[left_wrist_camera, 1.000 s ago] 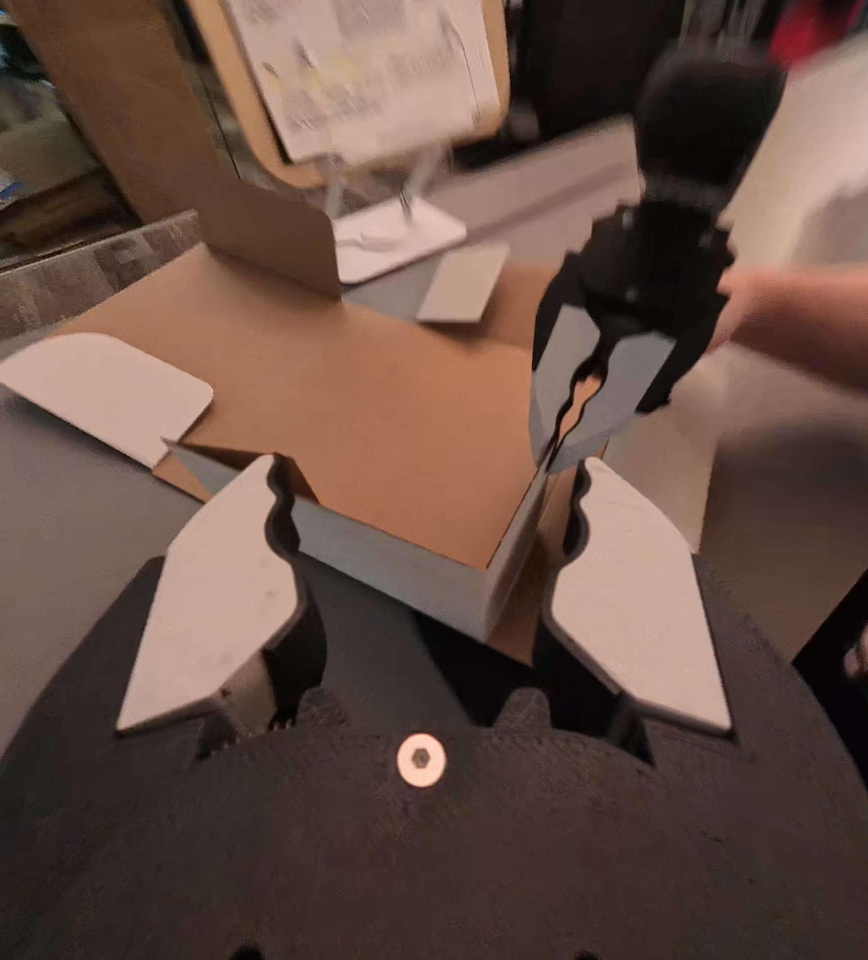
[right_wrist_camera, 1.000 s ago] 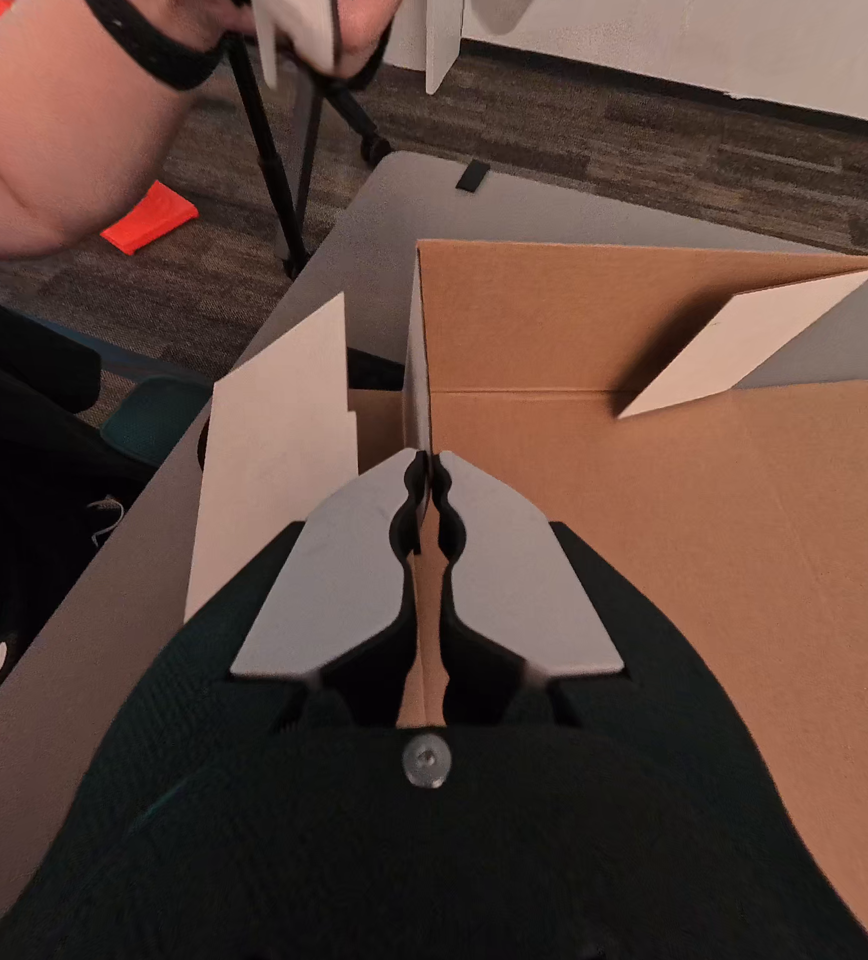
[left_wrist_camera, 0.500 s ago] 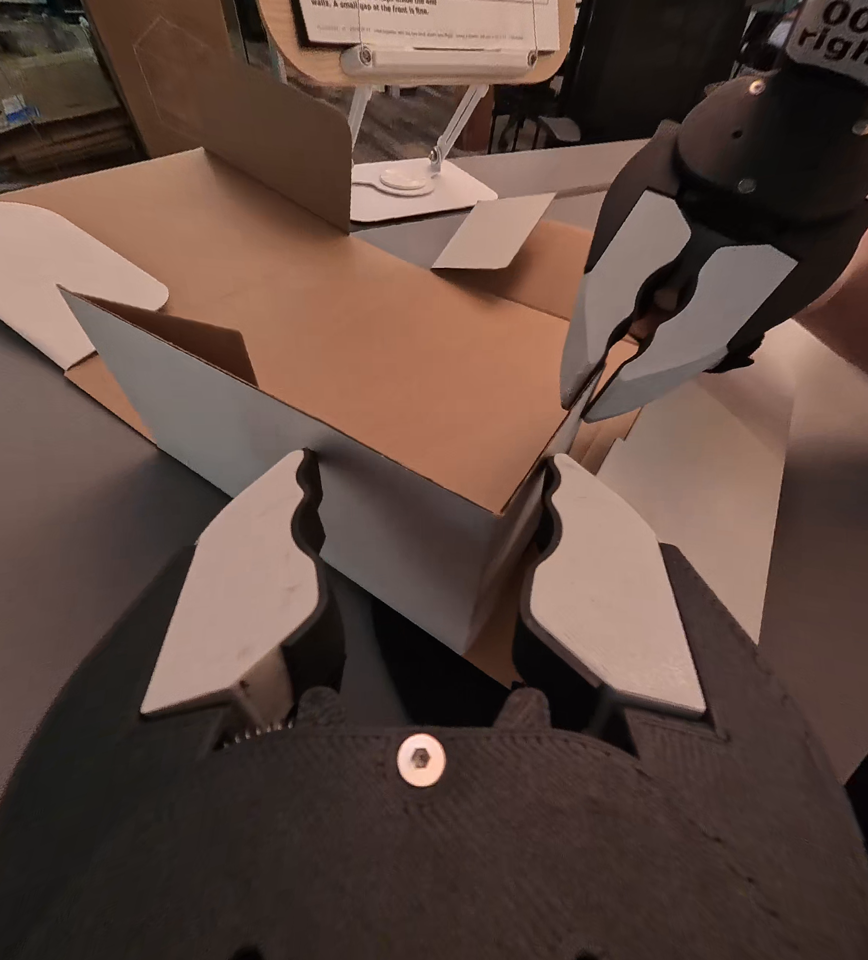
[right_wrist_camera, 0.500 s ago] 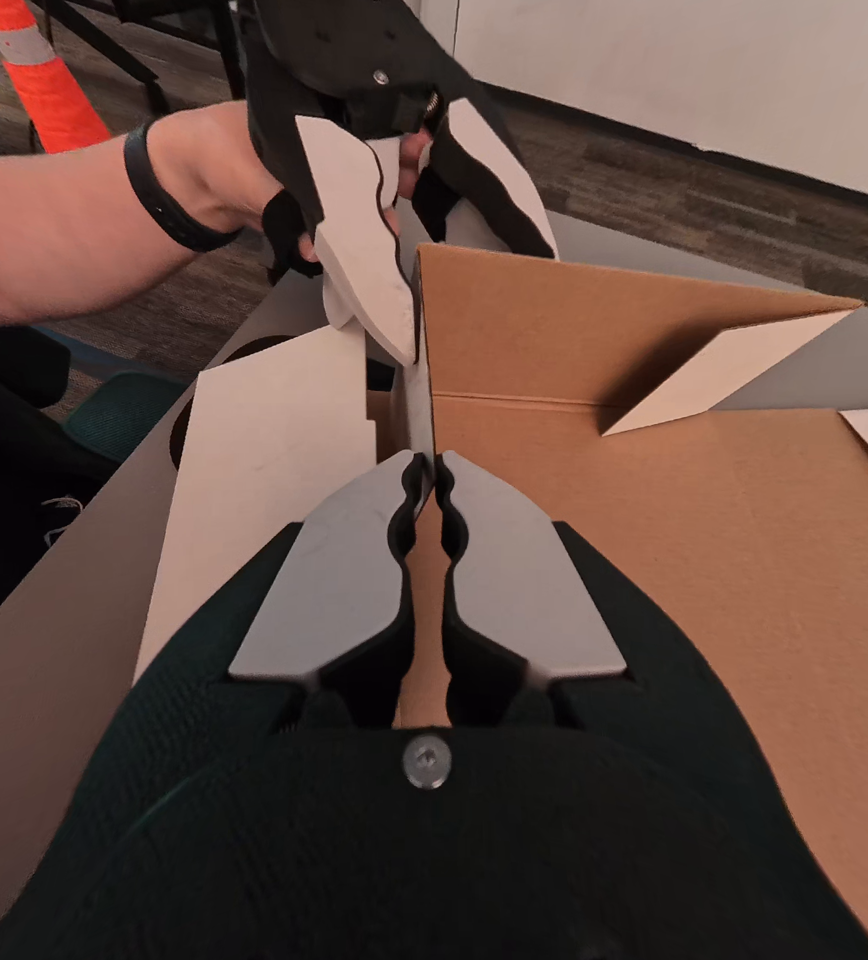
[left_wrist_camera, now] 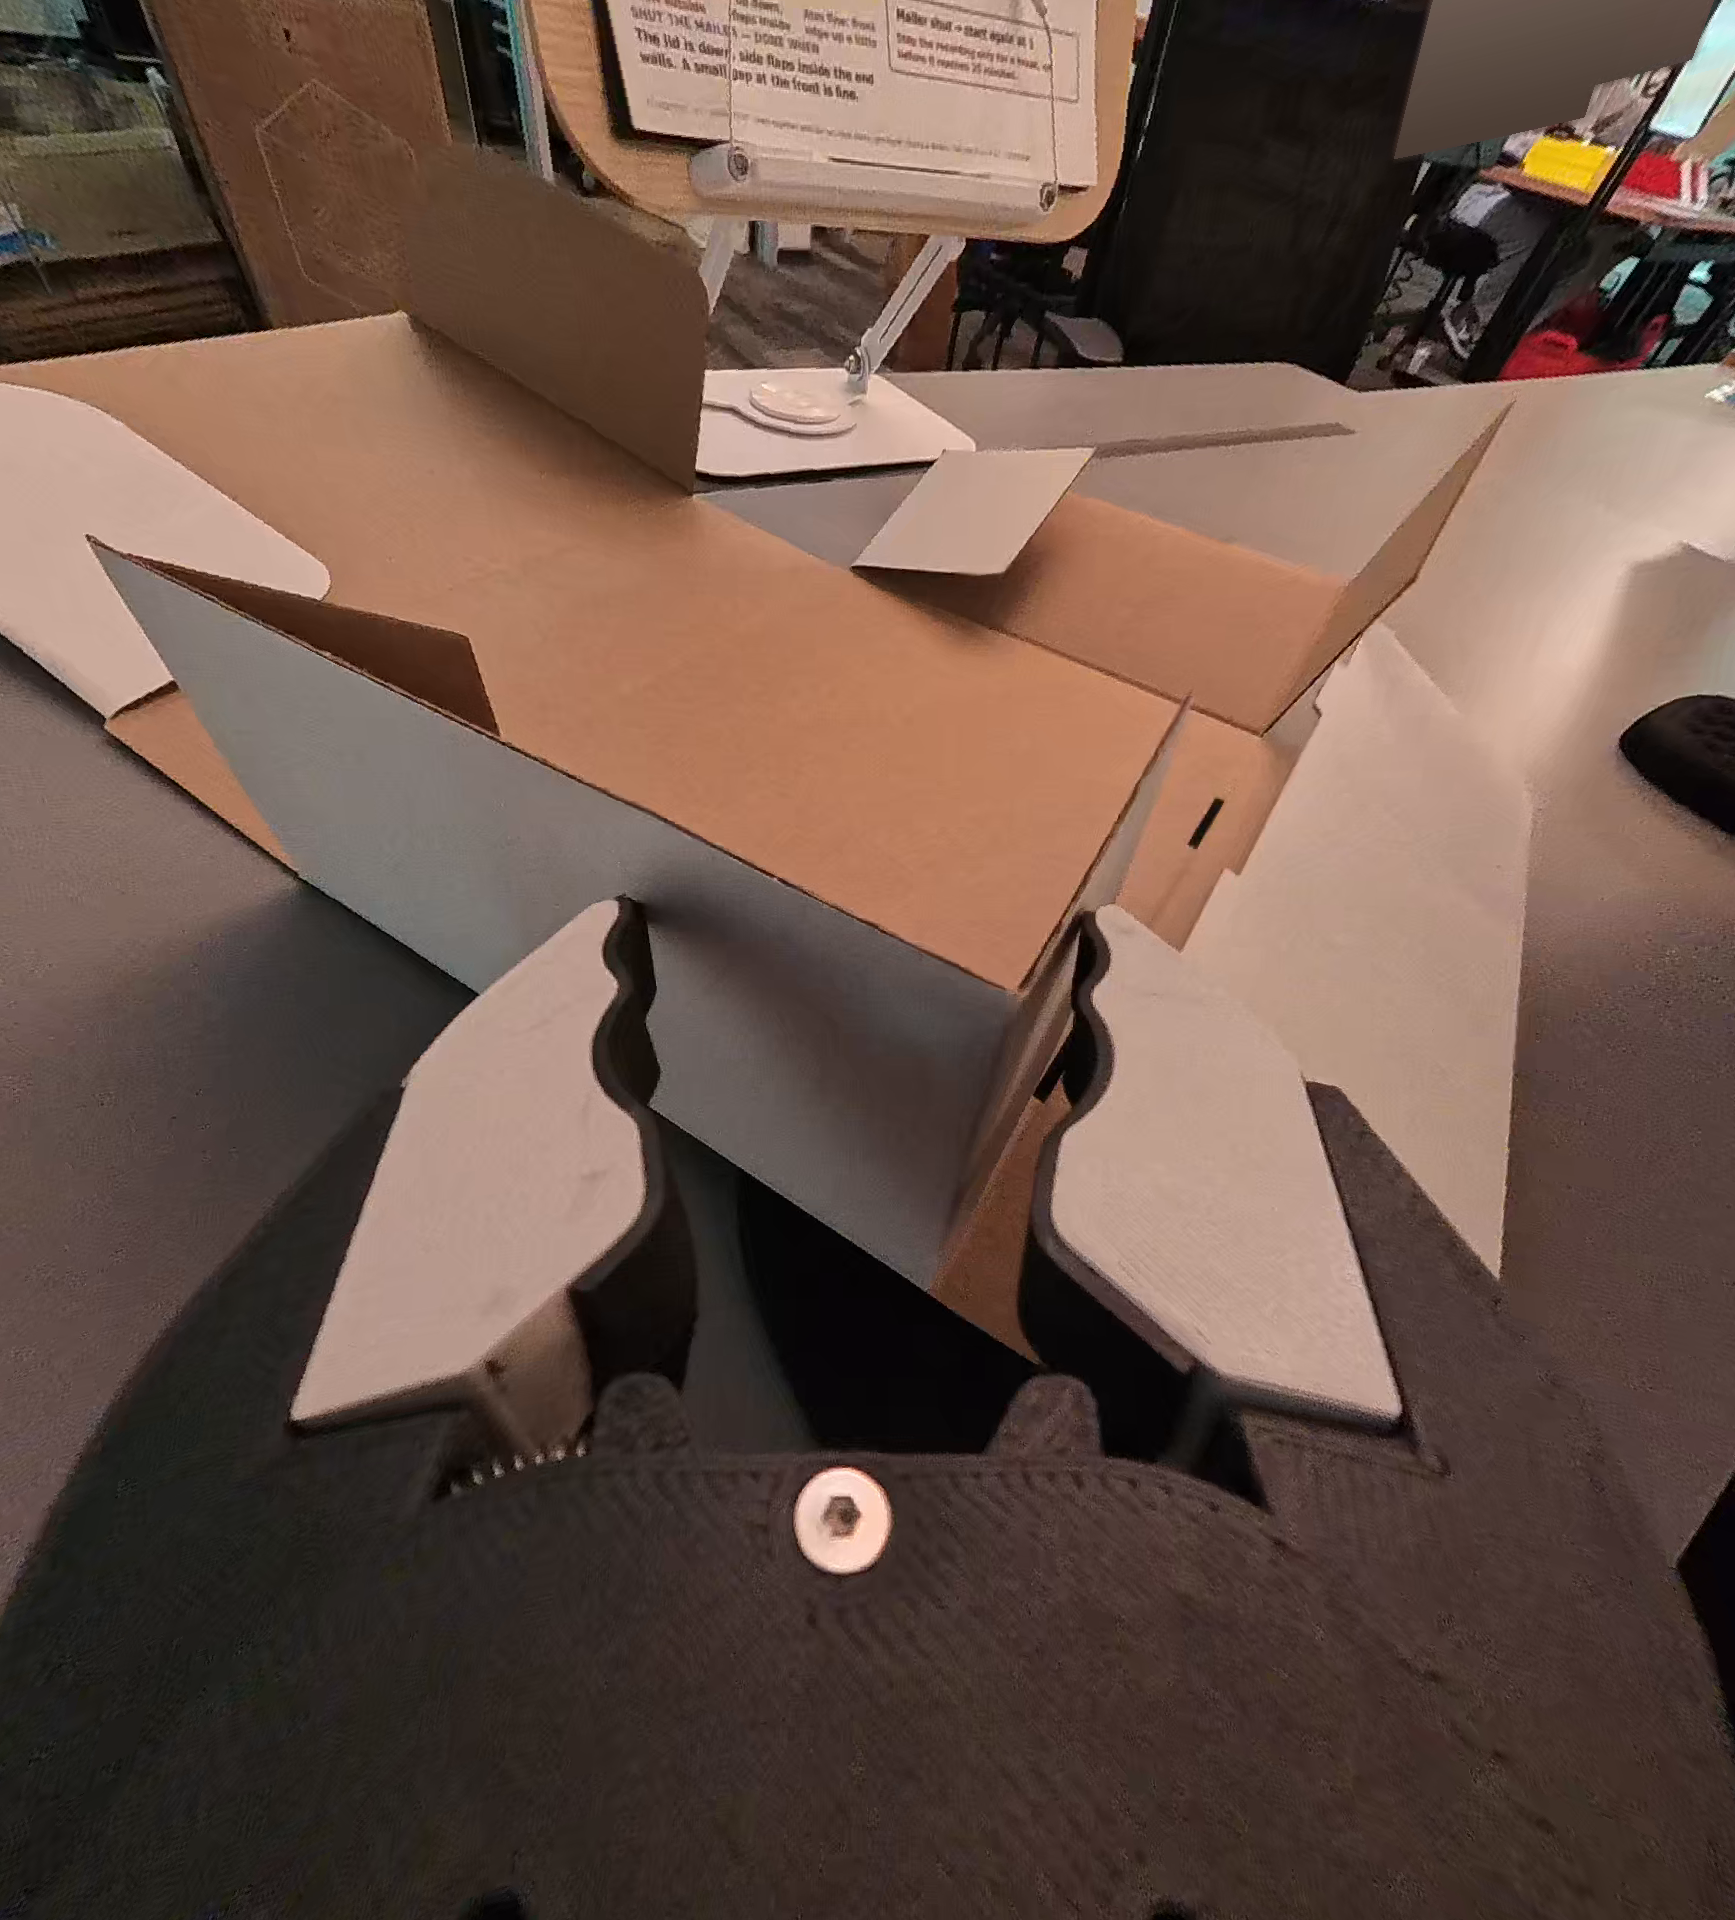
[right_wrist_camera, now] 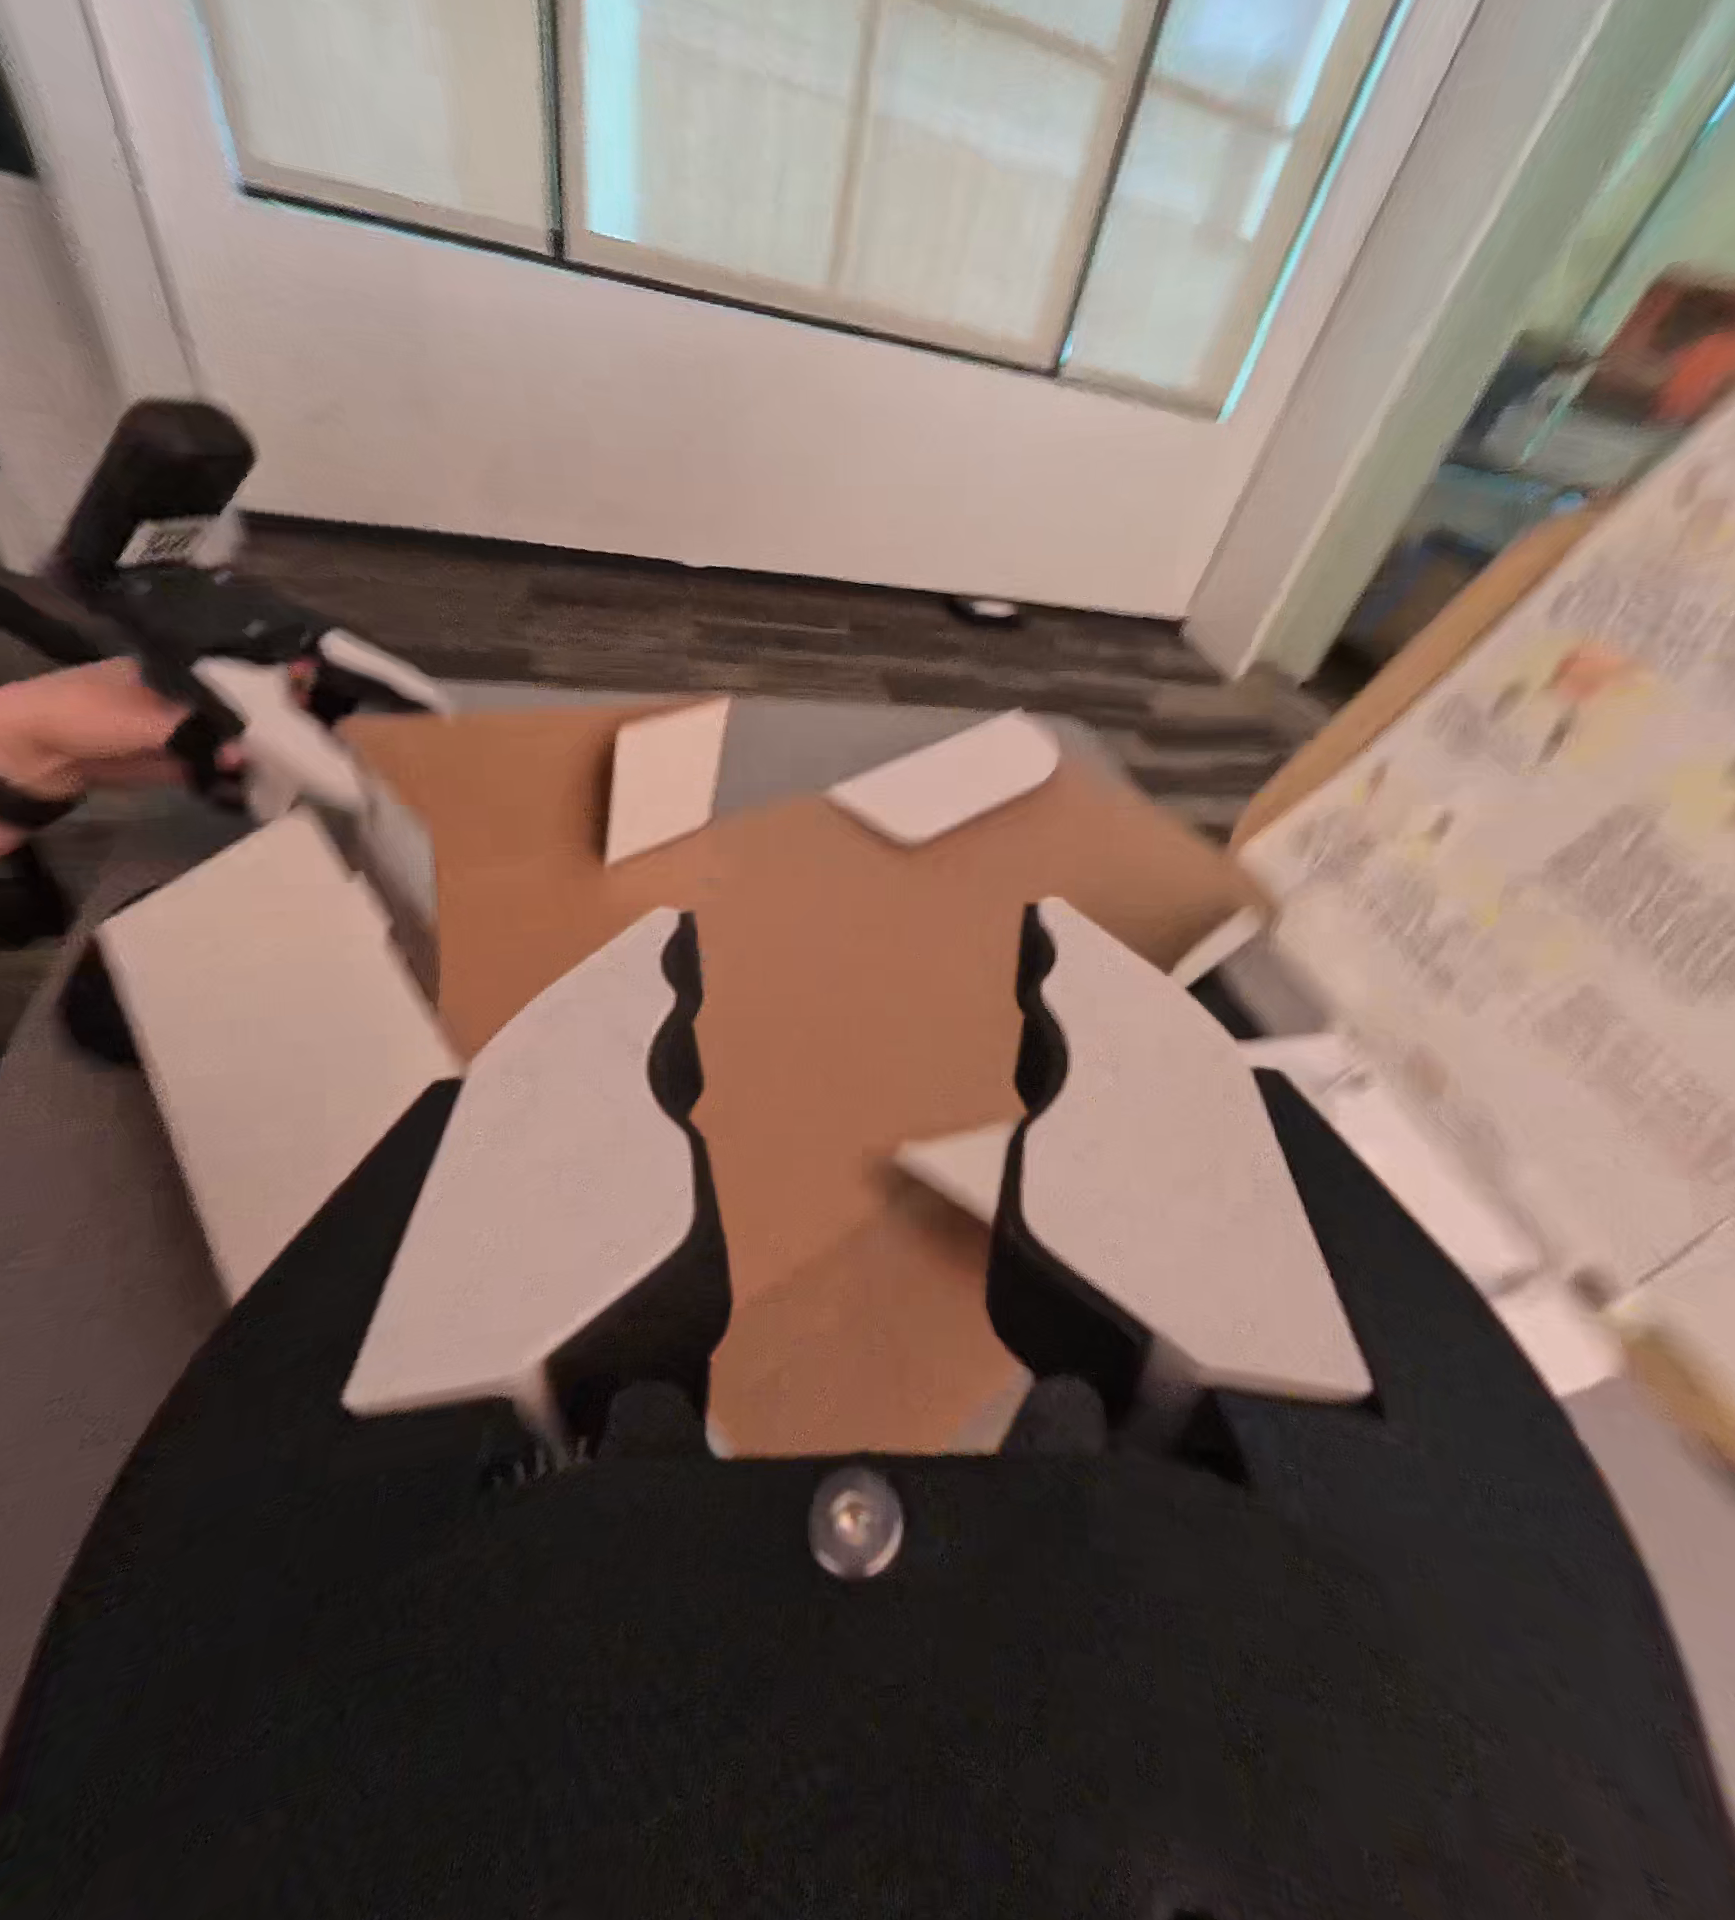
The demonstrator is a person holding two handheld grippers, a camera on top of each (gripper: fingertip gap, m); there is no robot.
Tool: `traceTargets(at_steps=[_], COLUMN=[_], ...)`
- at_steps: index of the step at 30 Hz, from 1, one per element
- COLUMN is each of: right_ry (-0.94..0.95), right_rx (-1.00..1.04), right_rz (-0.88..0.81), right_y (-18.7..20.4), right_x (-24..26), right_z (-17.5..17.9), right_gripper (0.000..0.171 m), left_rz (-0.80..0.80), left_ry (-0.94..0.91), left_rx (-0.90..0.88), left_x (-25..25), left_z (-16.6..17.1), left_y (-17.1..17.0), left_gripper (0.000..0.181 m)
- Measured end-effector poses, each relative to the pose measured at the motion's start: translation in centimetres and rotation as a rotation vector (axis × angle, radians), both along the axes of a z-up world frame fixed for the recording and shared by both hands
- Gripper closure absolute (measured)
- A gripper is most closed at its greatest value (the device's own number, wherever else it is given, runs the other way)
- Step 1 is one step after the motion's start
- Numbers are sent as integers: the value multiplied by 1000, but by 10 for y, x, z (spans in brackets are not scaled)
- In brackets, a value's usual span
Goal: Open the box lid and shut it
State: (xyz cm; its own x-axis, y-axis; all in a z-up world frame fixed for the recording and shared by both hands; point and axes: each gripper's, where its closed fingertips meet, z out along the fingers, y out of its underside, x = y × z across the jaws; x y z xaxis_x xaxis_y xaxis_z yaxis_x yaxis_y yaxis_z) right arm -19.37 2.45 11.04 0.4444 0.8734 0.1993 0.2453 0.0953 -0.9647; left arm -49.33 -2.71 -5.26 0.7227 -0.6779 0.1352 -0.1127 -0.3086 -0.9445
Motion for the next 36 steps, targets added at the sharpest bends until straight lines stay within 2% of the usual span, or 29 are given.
traceTargets(at_steps=[3,6,8,11,17,19,22,24,28,32,36], right_ry=[128,75,-26,-108,-102,-95,-1,24,45,151,116], right_rx=[-101,-183,-212,-238,-499,-540,-714,-804,-681,-535,-493], right_rz=[123,132,146,120,19,-53,-27,34,97,126,130], right_y=[-6,-5,-6,4,15,19,12,7,13,20,17], right_x=[47,60,53,46,60,70,71,63,43,29,9], right_z=[-87,-165,-195,-215,-231,-233,-233,-235,-220,-180,-166], right_gripper=[107,110,112,116,110,97,87,90,91,100,109], left_rz=[-6,-16,-17,-14,-23,-27,-35,-41,-63,-94,-122], left_ry=[-30,-36,-23,-5,19,27,31,37,50,74,75], left_rx=[0,-16,-18,-14,-12,-15,-15,-12,-6,0,-3], left_x=[-2,-2,-1,0,4,4,5,7,11,13,18], left_z=[-1,-4,-4,-5,-6,-6,-7,-7,-8,-10,-9], left_y=[0,0,0,0,1,1,2,2,2,2,3], left_gripper=[104,104,104,105,106,106,106,106,106,107,107])
